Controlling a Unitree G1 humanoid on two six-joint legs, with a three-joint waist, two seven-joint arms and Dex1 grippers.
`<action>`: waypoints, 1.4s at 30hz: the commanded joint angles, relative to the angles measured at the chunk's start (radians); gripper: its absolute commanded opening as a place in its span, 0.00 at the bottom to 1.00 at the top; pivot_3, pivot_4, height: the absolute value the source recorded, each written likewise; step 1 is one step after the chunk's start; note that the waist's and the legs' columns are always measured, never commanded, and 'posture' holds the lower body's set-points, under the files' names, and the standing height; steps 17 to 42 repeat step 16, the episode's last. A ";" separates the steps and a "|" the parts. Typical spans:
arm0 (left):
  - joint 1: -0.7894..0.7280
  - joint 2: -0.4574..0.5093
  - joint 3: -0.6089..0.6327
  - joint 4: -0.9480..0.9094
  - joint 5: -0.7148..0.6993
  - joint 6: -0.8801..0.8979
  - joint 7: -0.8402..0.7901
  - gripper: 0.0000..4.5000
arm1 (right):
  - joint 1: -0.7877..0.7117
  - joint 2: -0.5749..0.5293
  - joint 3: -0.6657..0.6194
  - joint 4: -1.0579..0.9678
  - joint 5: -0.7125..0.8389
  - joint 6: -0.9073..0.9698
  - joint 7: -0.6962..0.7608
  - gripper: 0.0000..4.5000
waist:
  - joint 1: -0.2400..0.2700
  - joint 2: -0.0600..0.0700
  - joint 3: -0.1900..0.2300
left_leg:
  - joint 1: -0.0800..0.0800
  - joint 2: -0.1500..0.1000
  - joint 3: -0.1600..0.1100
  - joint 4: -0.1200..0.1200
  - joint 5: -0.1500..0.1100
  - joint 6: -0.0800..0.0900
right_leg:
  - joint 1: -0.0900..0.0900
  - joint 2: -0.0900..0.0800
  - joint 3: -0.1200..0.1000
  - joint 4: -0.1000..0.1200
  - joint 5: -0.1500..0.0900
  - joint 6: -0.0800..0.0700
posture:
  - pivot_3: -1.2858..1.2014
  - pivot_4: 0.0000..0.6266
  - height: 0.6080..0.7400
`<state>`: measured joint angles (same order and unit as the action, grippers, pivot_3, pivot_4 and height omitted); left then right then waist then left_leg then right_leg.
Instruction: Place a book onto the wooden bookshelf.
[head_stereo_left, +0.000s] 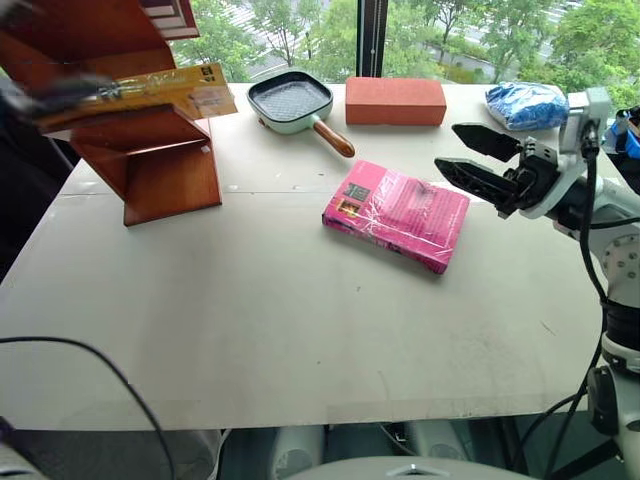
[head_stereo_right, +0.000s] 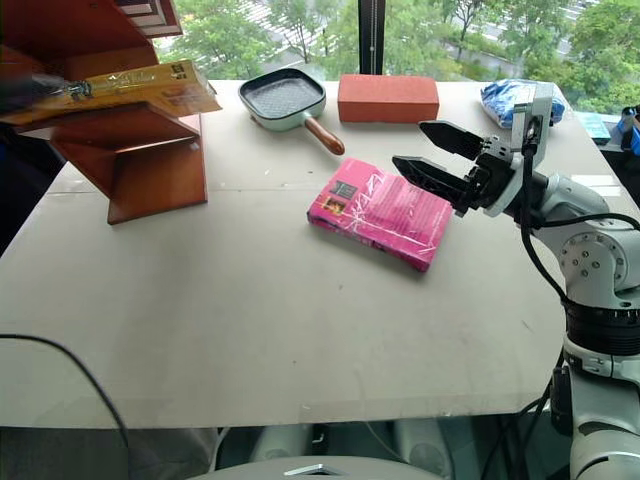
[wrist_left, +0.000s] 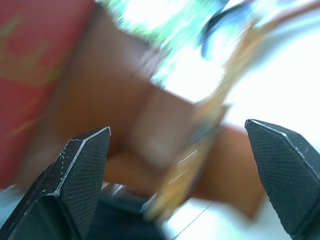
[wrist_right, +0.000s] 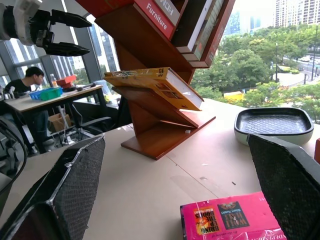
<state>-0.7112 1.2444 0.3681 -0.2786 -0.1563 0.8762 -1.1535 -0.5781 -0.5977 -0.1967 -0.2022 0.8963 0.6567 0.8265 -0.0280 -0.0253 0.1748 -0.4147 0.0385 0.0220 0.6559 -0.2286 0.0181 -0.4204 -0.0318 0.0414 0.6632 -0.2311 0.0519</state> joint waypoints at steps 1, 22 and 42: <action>0.191 -0.237 -0.025 -0.207 -0.103 0.170 0.139 0.99 | 0.088 -0.021 -0.030 -0.062 -0.058 -0.081 0.032 1.00 | 0.000 0.002 -0.001 | 0.000 0.000 0.000 0.000 0.000 0.000 | 0.000 0.000 0.000 -0.001 0.000 0.000 | 0.52 0.24 1.00; 0.896 -0.804 -0.239 -0.309 -0.042 -0.425 0.441 0.99 | 0.564 0.018 -0.024 0.198 -0.426 -0.616 0.174 1.00 | -0.007 -0.003 -0.001 | 0.011 0.000 0.002 0.005 0.000 0.000 | 0.012 0.000 0.003 0.000 -0.002 -0.005 | 0.52 0.24 1.00; 0.896 -0.804 -0.239 -0.309 -0.042 -0.425 0.441 0.99 | 0.564 0.018 -0.024 0.198 -0.426 -0.616 0.174 1.00 | -0.007 -0.003 -0.001 | 0.011 0.000 0.002 0.005 0.000 0.000 | 0.012 0.000 0.003 0.000 -0.002 -0.005 | 0.52 0.24 1.00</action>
